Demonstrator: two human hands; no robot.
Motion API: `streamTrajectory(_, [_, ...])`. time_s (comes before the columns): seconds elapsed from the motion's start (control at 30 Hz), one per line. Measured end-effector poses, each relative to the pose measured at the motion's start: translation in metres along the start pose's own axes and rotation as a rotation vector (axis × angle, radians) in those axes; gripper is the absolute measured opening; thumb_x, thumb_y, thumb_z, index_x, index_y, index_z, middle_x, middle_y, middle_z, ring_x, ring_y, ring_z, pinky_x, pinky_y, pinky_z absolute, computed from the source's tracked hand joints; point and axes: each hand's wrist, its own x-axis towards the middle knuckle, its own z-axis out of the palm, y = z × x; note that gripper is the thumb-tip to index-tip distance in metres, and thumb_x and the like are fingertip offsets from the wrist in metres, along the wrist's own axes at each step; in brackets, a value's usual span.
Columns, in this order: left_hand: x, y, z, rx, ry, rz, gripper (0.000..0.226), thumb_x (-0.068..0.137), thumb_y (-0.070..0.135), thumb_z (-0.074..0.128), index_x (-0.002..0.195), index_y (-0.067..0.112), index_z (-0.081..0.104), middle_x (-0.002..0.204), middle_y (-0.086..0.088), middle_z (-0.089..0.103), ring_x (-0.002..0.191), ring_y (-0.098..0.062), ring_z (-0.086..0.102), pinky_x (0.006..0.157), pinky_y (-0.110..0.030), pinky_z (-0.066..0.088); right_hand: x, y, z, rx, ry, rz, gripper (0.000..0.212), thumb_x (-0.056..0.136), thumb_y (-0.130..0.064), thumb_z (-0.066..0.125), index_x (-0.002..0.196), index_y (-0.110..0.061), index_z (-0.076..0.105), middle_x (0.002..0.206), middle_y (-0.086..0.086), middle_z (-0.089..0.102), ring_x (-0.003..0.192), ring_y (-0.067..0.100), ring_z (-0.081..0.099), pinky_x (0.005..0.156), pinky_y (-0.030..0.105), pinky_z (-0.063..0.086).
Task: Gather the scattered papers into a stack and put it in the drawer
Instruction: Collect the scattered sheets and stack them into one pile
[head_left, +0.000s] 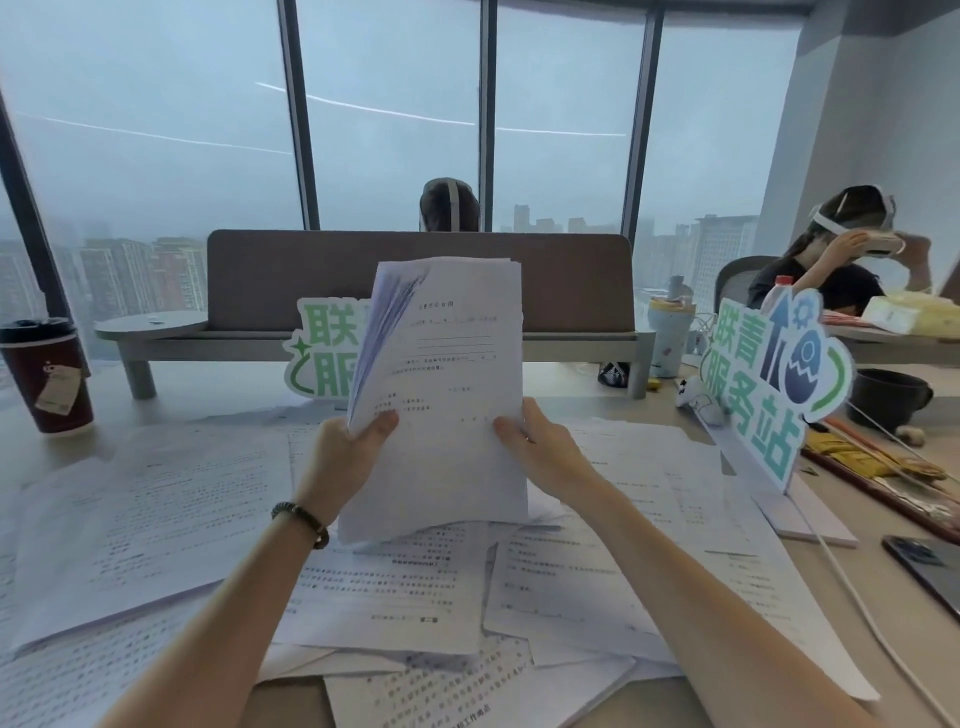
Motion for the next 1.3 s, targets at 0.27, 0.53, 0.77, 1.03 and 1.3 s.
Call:
streamTrajectory(0.27, [0.013, -0.024, -0.012, -0.209, -0.172, -0.433, 0.023, 0.098, 0.027, 0.058, 0.107, 0.008, 0.066, 0.101, -0.013, 0.072, 0.089, -0.032, 0.069, 0.071, -0.041, 0.057, 0.012, 0.059, -0.034, -0.782, -0.268, 0.622, 0.112, 0.065, -0.099, 0.011, 0.153, -0.033, 0.028, 0.163, 0.006, 0.024, 0.148, 0.04, 0.021, 0.108, 0.08, 0.008])
streamTrajectory(0.53, [0.019, -0.051, -0.01, 0.105, -0.237, -0.598, 0.04, 0.098, 0.026, 0.06, 0.122, -0.006, 0.059, 0.112, -0.025, 0.069, 0.101, -0.042, 0.067, 0.09, -0.055, 0.054, 0.005, 0.062, -0.02, -0.812, -0.213, 0.491, 0.07, 0.09, -0.076, 0.023, 0.152, -0.045, 0.019, 0.164, 0.002, 0.013, 0.147, 0.039, 0.015, 0.108, 0.073, 0.018])
streamTrajectory(0.77, [0.016, -0.045, -0.009, 0.033, -0.242, -0.574, 0.037, 0.099, 0.021, 0.058, 0.125, -0.006, 0.057, 0.116, -0.025, 0.067, 0.097, -0.038, 0.066, 0.08, -0.046, 0.054, 0.013, 0.059, -0.009, -0.759, -0.135, 0.454, 0.071, 0.091, -0.071, 0.024, 0.141, -0.027, 0.047, 0.149, 0.013, 0.038, 0.137, 0.037, 0.033, 0.107, 0.061, 0.027])
streamTrajectory(1.03, [0.016, -0.045, -0.006, 0.053, -0.252, -0.576, 0.037, 0.098, 0.023, 0.06, 0.124, -0.003, 0.058, 0.112, -0.022, 0.069, 0.095, -0.038, 0.068, 0.072, -0.04, 0.056, 0.02, 0.052, -0.006, -0.327, 0.019, 0.324, 0.037, 0.093, -0.037, 0.063, 0.125, -0.02, 0.056, 0.127, 0.004, 0.061, 0.114, 0.024, 0.054, 0.1, 0.04, 0.041])
streamTrajectory(1.3, [0.013, -0.042, -0.008, -0.045, -0.259, -0.586, 0.035, 0.099, 0.021, 0.058, 0.124, -0.004, 0.058, 0.113, -0.023, 0.068, 0.084, -0.033, 0.066, 0.067, -0.039, 0.055, 0.015, 0.048, -0.002, -0.096, 0.088, 0.305, 0.063, 0.08, -0.024, 0.081, 0.134, -0.01, 0.051, 0.126, 0.013, 0.061, 0.103, 0.023, 0.056, 0.076, 0.027, 0.044])
